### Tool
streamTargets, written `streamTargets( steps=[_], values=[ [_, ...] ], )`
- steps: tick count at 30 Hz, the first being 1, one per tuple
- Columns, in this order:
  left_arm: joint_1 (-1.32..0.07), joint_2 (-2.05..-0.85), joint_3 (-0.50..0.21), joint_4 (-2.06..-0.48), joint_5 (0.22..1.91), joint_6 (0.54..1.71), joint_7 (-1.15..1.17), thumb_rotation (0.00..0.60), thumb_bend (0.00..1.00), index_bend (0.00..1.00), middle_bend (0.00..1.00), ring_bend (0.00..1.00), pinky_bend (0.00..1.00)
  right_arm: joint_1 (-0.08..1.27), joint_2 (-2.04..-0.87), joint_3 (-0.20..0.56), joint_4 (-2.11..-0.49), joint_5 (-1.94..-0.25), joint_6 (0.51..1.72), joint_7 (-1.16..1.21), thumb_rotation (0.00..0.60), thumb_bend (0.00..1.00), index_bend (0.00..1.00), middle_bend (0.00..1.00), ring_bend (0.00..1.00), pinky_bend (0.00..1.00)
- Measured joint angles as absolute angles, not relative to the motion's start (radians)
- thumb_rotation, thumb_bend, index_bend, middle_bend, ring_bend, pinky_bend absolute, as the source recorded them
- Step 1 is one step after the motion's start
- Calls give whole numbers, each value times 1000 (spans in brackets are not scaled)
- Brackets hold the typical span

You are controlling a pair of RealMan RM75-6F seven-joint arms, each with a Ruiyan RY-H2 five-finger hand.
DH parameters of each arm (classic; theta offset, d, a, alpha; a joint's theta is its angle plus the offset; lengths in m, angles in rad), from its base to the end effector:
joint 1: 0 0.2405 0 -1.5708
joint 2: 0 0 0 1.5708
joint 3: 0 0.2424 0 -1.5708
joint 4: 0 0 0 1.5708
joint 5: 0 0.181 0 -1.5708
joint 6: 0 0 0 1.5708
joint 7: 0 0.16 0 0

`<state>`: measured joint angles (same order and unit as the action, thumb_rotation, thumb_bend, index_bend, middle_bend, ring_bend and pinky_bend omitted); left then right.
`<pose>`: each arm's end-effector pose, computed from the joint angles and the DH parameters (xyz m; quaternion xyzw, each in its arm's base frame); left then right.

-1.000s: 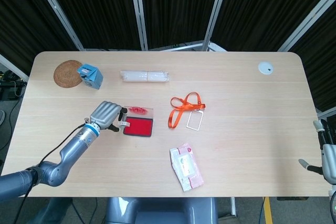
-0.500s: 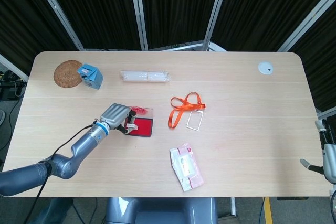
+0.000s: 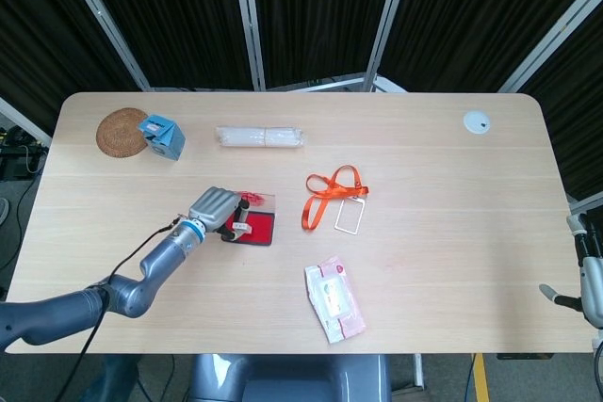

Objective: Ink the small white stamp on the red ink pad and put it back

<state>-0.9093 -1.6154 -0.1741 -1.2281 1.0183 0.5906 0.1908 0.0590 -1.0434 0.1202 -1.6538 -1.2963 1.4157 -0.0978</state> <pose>-0.1361 0.3754 -0.0393 -0.7874 -0.4334 -0.2753 0.3411 -0.3157 -0.1950 0.2123 0.5474 -0.4033 0.3125 0.6633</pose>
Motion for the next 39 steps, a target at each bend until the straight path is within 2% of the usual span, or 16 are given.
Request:
streamTargets(
  steps=[25,31,39],
  values=[
    [-946,-1665,-141,-1171,933,594,222,600,577,595,550,813,815,58,-1042,122,-1651,-1292,1417,-92,600,0,0,0,0,0],
    [-944,-1630,-150,-1216,933,614,215,600,578,595,550,814,815,56,-1039,120,-1654,-1295,1421,-89,600,0,0,0,0,0],
    [-928,-1514,-171,-1327,928,641,191,600,578,595,549,813,815,54,-1038,117,-1661,-1303,1426,-93,600,0,0,0,0,0]
  ],
)
